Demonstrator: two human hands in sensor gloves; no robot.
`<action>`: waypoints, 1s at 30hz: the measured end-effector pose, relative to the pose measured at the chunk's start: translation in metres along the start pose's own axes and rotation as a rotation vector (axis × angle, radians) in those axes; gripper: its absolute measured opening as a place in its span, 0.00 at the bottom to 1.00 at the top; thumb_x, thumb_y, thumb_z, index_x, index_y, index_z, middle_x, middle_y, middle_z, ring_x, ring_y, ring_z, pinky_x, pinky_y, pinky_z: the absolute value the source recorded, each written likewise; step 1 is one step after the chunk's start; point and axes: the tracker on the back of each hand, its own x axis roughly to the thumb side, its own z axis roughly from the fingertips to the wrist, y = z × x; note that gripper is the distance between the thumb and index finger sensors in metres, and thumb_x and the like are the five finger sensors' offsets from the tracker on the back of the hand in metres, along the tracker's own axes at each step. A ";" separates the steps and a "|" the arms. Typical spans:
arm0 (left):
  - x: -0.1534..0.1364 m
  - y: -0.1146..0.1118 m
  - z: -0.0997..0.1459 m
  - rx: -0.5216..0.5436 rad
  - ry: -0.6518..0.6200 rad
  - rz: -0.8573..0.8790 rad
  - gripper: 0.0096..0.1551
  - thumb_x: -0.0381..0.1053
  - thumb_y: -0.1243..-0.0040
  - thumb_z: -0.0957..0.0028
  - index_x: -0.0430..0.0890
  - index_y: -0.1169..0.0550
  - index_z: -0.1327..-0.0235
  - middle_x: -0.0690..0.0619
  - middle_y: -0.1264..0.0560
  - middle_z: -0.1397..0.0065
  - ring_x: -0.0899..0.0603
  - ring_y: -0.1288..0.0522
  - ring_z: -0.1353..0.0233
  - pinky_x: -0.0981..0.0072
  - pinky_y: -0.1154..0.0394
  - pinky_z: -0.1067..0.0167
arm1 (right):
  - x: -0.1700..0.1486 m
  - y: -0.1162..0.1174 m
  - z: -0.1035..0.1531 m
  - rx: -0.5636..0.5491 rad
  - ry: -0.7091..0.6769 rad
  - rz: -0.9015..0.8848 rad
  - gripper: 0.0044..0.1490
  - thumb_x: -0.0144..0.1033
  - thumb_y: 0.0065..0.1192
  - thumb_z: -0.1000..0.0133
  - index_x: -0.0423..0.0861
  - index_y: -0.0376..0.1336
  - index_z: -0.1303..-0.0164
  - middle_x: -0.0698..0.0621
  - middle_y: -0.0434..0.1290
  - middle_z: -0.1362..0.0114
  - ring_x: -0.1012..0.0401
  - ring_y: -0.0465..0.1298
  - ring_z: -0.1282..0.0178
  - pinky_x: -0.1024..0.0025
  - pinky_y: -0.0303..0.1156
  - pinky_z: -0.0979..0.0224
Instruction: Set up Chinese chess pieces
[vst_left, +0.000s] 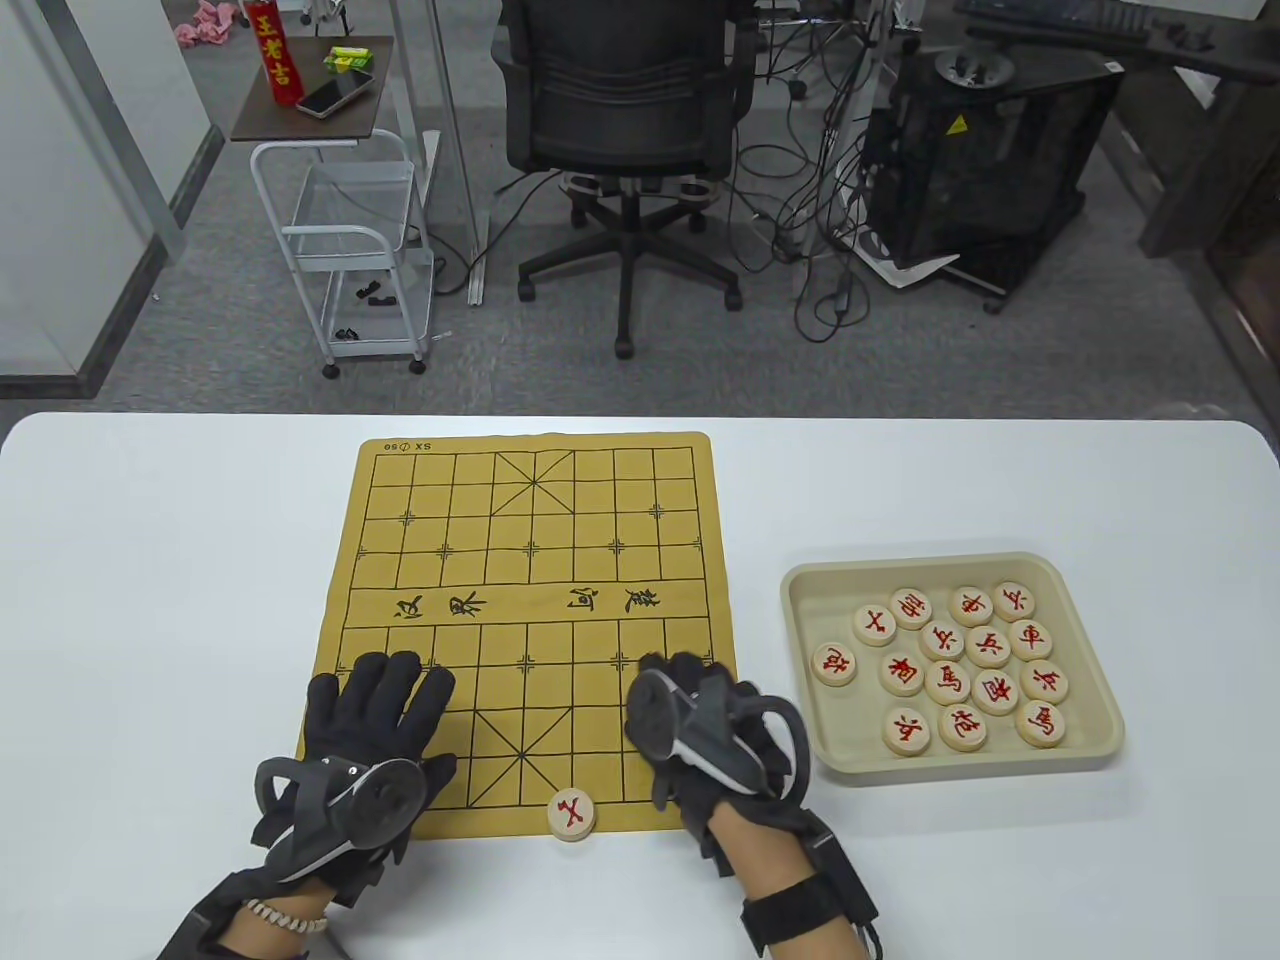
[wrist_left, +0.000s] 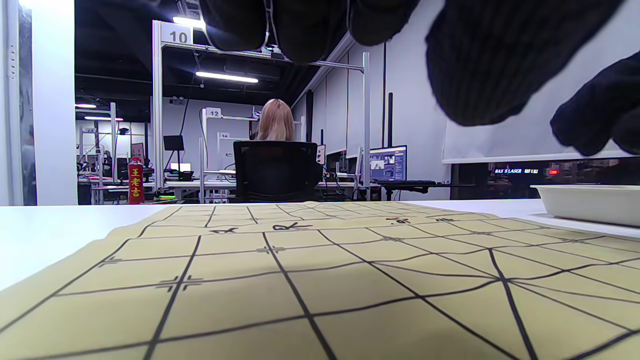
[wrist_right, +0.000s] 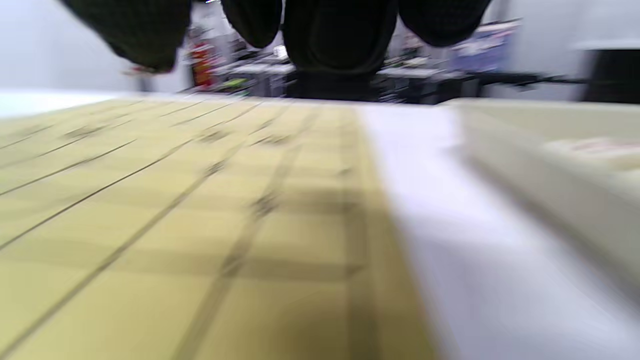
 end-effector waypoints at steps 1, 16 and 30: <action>0.001 0.000 0.000 -0.002 -0.001 -0.003 0.52 0.66 0.35 0.57 0.59 0.46 0.21 0.44 0.45 0.12 0.28 0.43 0.14 0.23 0.50 0.25 | -0.017 -0.005 -0.009 -0.003 0.074 0.028 0.43 0.51 0.70 0.46 0.58 0.56 0.20 0.48 0.63 0.16 0.55 0.73 0.28 0.53 0.71 0.29; 0.001 -0.002 -0.003 -0.025 0.000 -0.007 0.52 0.66 0.35 0.57 0.59 0.46 0.21 0.44 0.45 0.12 0.28 0.43 0.13 0.23 0.50 0.25 | -0.090 0.045 -0.066 0.328 0.208 0.299 0.47 0.40 0.78 0.49 0.64 0.55 0.21 0.53 0.60 0.14 0.52 0.72 0.20 0.53 0.72 0.27; 0.001 -0.002 -0.004 -0.032 0.001 -0.007 0.53 0.66 0.35 0.57 0.59 0.46 0.21 0.44 0.45 0.12 0.28 0.43 0.14 0.23 0.50 0.25 | -0.093 0.026 -0.057 0.104 0.216 0.327 0.48 0.52 0.82 0.56 0.56 0.61 0.25 0.50 0.70 0.23 0.56 0.78 0.34 0.57 0.75 0.33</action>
